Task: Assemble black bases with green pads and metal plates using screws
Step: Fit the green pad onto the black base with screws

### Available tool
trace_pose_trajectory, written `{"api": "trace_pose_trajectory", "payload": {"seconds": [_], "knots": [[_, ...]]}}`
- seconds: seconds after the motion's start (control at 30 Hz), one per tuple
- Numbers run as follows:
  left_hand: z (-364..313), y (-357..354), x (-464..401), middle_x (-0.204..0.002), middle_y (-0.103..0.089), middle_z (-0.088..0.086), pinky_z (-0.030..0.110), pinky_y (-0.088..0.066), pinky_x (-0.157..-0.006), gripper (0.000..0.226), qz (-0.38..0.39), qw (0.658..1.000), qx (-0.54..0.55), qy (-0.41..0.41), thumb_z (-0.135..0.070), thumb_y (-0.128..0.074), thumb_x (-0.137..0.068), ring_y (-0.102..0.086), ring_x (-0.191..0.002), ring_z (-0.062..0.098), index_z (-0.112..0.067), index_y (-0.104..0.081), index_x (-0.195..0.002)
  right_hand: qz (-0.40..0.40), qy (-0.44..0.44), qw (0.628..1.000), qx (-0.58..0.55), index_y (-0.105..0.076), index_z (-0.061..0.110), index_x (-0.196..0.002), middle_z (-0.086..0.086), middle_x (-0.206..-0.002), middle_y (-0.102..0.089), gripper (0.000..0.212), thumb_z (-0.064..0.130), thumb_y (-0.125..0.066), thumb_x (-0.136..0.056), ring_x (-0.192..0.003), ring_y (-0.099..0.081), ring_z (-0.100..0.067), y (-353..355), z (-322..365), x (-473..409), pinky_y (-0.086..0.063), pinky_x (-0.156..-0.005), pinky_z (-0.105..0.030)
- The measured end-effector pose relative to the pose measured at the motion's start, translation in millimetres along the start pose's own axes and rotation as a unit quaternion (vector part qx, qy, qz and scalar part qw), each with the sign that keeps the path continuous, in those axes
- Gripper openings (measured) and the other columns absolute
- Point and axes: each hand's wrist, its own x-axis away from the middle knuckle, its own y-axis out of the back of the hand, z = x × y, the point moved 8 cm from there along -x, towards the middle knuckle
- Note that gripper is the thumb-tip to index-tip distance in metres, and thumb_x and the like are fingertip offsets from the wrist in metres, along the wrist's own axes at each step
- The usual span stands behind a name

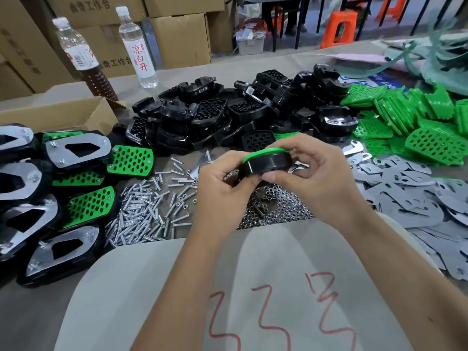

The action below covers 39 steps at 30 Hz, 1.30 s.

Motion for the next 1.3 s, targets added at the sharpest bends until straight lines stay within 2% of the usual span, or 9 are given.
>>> {"api": "trace_pose_trajectory", "payload": {"seconds": [0.07, 0.17, 0.27, 0.37, 0.63, 0.8, 0.93, 1.1, 1.3], "knots": [[-0.1, 2.6, 0.5, -0.094, -0.075, 0.011, 0.022, -0.054, -0.077, 0.022, -0.019, 1.0, 0.009, 0.005, 0.011, -0.073, -0.087, -0.069, -0.086, 0.013, -0.004, -0.077, -0.103, -0.017, 0.014, 1.0, 0.015, -0.074, 0.036, -0.1, 0.009, -0.091, -0.074, 0.028, 0.036, -0.086, -0.075, -0.076, -0.069, -0.015, -0.3, 2.6, 0.5, -0.059, -0.058, -0.042], [1.3, 6.3, 2.4, -0.091, -0.076, 0.012, 0.043, -0.059, -0.08, 0.014, -0.036, 0.998, 0.031, 0.033, -0.003, -0.073, -0.089, -0.071, -0.086, 0.027, -0.008, -0.076, -0.101, -0.001, -0.016, 0.999, -0.035, -0.078, 0.034, -0.099, 0.009, -0.073, -0.071, 0.018, 0.032, -0.082, -0.083, -0.053, -0.057, -0.007, -1.2, -0.9, 0.6, -0.047, -0.047, -0.024], [9.9, 7.4, 4.1, -0.089, -0.068, 0.026, 0.059, -0.058, -0.079, 0.015, -0.054, 0.995, 0.033, 0.083, -0.019, -0.071, -0.083, -0.065, -0.081, 0.044, -0.008, -0.074, -0.092, 0.04, -0.063, 0.996, -0.055, -0.078, 0.025, -0.101, 0.013, -0.063, -0.063, 0.011, 0.025, -0.074, -0.091, -0.052, -0.052, -0.005, -7.7, -9.3, 2.0, -0.043, -0.049, -0.019], [17.1, 6.1, 6.1, -0.087, -0.069, 0.024, 0.065, -0.057, -0.08, 0.018, -0.067, 0.99, 0.022, 0.123, -0.024, -0.071, -0.079, -0.068, -0.081, 0.041, -0.008, -0.072, -0.087, 0.053, -0.093, 0.994, 0.001, -0.076, 0.022, -0.099, 0.02, -0.062, -0.061, 0.006, 0.02, -0.072, -0.095, -0.051, -0.052, -0.001, -15.2, -15.1, 2.6, -0.037, -0.05, -0.01], [20.4, 1.2, 5.0, -0.083, -0.072, 0.006, 0.059, -0.058, -0.081, 0.011, -0.061, 0.99, -0.018, 0.129, -0.025, -0.069, -0.08, -0.069, -0.083, 0.034, -0.016, -0.069, -0.085, 0.019, -0.141, 0.989, 0.028, -0.069, 0.02, -0.088, 0.015, -0.06, -0.057, 0.008, 0.018, -0.072, -0.095, -0.052, -0.047, -0.003, -16.4, -27.9, 5.2, -0.036, -0.053, -0.022], [21.8, 2.0, 4.5, -0.084, -0.071, 0.006, 0.059, -0.057, -0.085, 0.01, -0.065, 0.989, -0.012, 0.129, -0.022, -0.069, -0.079, -0.068, -0.087, 0.035, -0.014, -0.068, -0.083, 0.008, -0.127, 0.991, 0.041, -0.067, 0.024, -0.086, 0.006, -0.068, -0.062, 0.005, 0.025, -0.07, -0.09, -0.063, -0.057, -0.023, -18.6, -23.1, 5.0, -0.045, -0.056, -0.036], [21.6, 2.0, 3.6, -0.089, -0.07, 0.016, 0.059, -0.057, -0.086, 0.014, -0.068, 0.99, 0.018, 0.119, -0.02, -0.068, -0.08, -0.066, -0.089, 0.039, -0.008, -0.067, -0.086, 0.024, -0.126, 0.992, 0.004, -0.069, 0.02, -0.091, -0.006, -0.074, -0.065, 0.015, 0.033, -0.068, -0.085, -0.06, -0.057, -0.02, -18.3, -19.0, 4.0, -0.045, -0.051, -0.033], [22.4, 2.0, 2.7, -0.09, -0.071, 0.01, 0.042, -0.06, -0.077, 0.005, -0.047, 0.992, 0.047, 0.106, -0.009, -0.07, -0.09, -0.067, -0.079, 0.014, -0.009, -0.071, -0.096, 0.051, -0.149, 0.982, -0.105, -0.07, 0.014, -0.097, -0.004, -0.074, -0.057, 0.028, 0.041, -0.069, -0.091, -0.062, -0.047, -0.014, -19.0, -20.2, 6.3, -0.039, -0.053, -0.028], [14.6, -0.3, 1.5, -0.106, -0.073, 0.014, 0.06, -0.055, -0.096, 0.021, -0.011, 0.992, 0.085, 0.091, -0.027, -0.071, -0.09, -0.067, -0.106, 0.039, -0.017, -0.073, -0.108, 0.041, -0.13, 0.979, -0.154, -0.071, 0.022, -0.095, -0.011, -0.093, -0.068, 0.008, 0.029, -0.069, -0.093, -0.088, -0.062, -0.016, -16.3, -15.7, 2.9, -0.052, -0.08, -0.031]]}}
